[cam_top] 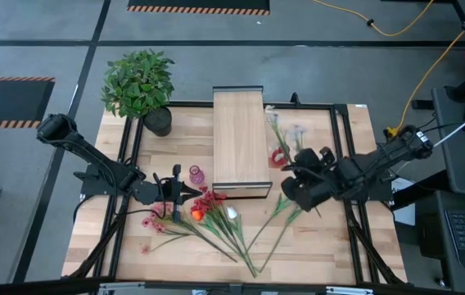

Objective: Pick and place flowers into a vace then onto a shelf
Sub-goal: Put the white flowers into the red vase

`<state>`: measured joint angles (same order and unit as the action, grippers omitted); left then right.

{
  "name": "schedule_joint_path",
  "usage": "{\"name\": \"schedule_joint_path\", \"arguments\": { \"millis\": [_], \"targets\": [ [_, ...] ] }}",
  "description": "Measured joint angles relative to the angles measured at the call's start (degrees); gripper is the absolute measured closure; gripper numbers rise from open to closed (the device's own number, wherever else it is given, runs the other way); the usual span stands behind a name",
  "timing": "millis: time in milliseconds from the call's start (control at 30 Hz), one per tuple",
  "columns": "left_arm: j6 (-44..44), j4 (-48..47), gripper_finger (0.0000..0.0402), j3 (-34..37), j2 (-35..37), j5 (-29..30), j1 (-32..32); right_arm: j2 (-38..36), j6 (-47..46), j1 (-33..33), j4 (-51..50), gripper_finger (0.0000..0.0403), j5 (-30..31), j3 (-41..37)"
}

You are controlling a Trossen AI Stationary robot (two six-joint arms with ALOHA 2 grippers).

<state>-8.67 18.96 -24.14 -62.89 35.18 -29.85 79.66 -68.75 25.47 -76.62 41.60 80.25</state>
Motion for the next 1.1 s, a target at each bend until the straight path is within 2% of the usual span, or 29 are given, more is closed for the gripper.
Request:
{"name": "schedule_joint_path", "arguments": {
  "millis": [200,367,767,1100],
  "targets": [
    [0.0,0.1,0.0398,0.0,0.0,0.0,0.0,-2.4,7.5,-6.3,2.1,0.0403,-5.5,0.0],
    [0.0,0.1,0.0398,0.0,0.0,0.0,0.0,-4.9,15.5,-11.1,4.7,0.0403,-5.8,-0.7],
    [0.0,0.1,0.0398,0.0,0.0,0.0,0.0,-22.0,38.2,-22.5,33.9,0.0403,-6.2,-22.1],
    [-0.1,0.6,0.0398,0.0,0.0,0.2,0.0,-27.4,58.0,-29.7,67.4,0.0403,-8.8,-40.4]
  ]
}}
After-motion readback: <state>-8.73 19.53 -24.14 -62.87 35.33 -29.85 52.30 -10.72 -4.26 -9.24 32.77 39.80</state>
